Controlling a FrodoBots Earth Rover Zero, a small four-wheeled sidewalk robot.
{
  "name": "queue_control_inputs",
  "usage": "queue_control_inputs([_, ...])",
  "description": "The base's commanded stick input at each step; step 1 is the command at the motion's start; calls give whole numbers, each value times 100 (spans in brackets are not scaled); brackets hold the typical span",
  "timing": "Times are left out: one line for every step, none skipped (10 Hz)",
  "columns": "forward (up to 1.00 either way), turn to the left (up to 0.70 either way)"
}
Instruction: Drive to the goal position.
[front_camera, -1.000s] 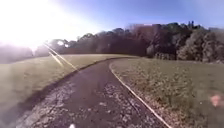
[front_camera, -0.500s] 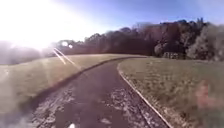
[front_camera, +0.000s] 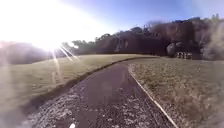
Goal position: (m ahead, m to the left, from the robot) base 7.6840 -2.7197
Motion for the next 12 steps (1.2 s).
queue_control_inputs([85,-11])
queue_control_inputs([85,-22])
queue_control_inputs([85,-33])
queue_control_inputs([85,-11])
queue_control_inputs([85,0])
queue_control_inputs([85,0])
queue_control_inputs([85,0])
queue_control_inputs([85,0])
queue_control_inputs([85,0])
queue_control_inputs([85,-6])
queue_control_inputs([85,-34])
queue_control_inputs([85,-34])
